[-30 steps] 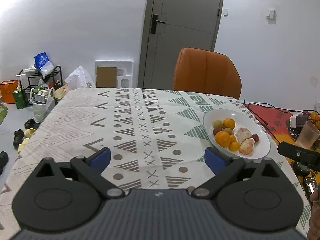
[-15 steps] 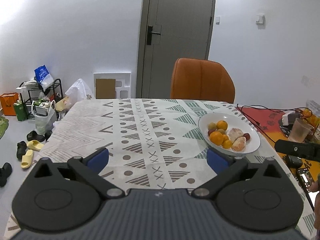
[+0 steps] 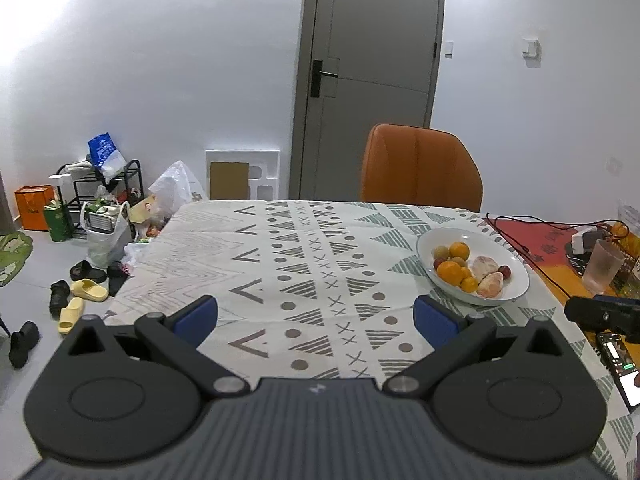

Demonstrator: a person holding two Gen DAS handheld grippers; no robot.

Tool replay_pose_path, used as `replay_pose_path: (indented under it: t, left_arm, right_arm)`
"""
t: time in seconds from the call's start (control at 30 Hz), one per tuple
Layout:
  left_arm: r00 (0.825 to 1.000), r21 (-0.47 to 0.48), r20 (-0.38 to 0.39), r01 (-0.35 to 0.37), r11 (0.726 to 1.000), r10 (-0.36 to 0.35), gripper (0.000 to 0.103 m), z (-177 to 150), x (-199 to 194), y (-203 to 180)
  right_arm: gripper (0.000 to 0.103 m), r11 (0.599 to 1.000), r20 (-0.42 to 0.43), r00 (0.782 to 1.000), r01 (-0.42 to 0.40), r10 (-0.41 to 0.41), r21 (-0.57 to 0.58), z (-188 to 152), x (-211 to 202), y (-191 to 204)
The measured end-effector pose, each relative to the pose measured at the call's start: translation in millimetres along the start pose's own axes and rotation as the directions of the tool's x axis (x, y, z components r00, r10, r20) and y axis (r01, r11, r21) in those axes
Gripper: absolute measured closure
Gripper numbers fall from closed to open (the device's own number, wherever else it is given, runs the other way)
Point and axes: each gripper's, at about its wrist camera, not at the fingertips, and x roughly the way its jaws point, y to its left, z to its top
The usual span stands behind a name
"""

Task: Organize fruits

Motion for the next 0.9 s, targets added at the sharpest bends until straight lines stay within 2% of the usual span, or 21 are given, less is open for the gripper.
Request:
replay_pose_path:
  t: [0.2,0.9]
  left_arm:
    - [0.999,-0.017,-0.011,-0.034,0.999,0.034,0.000,-5,-3,5]
    - [1.000,0.002,-0.022,-0.008,1.000,0.008,0.000,-12,-7,-3]
  right_arm:
    - [0.000,1.000,-0.015,1.000,-0.006,0.006,0.005,-5,-1,5]
    - [0.000,1.000,-0.038,0.999,-0.019,0.018,-0.025,-13,3,18]
